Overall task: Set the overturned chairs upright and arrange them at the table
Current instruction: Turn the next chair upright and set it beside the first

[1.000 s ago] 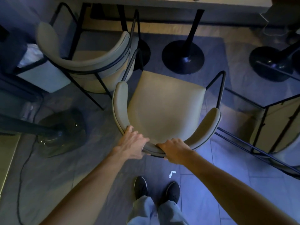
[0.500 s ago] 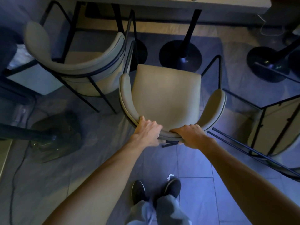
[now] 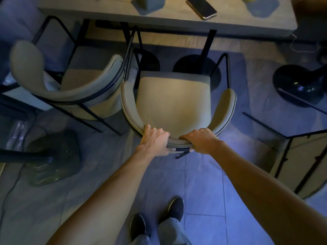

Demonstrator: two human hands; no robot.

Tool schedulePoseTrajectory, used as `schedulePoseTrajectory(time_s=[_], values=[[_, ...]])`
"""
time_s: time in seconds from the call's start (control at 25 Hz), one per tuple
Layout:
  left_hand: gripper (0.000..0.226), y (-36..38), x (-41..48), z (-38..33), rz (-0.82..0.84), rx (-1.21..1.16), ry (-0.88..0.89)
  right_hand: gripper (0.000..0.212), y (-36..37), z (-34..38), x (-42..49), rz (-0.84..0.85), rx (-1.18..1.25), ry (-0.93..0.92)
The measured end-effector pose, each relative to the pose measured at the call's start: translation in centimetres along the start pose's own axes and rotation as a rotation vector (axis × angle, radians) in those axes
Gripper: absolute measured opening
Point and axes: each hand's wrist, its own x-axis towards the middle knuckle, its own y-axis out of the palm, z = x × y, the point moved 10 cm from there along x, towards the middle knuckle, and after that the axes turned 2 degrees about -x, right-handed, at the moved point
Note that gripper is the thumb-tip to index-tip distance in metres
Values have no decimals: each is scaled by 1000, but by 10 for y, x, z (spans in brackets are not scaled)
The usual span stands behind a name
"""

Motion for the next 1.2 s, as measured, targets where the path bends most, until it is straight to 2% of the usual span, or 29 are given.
schedulePoseTrajectory(time_s=[0.36, 0.6, 0.84, 1.0, 1.2], values=[[47, -21, 59, 27, -6, -14, -25, 56, -20, -37, 51, 1, -9, -23], [54, -29, 81, 47, 36, -14, -21, 47, -37, -39, 73, 2, 16, -9], [50, -25, 78, 43, 54, -14, 16, 46, -33, -40, 69, 14, -3, 102], [47, -32, 57, 14, -33, -1, 26, 35, -36, -35, 51, -93, 67, 282], [49, -64, 30, -62, -126, -52, 74, 55, -47, -37, -18, -287, 355, 312]])
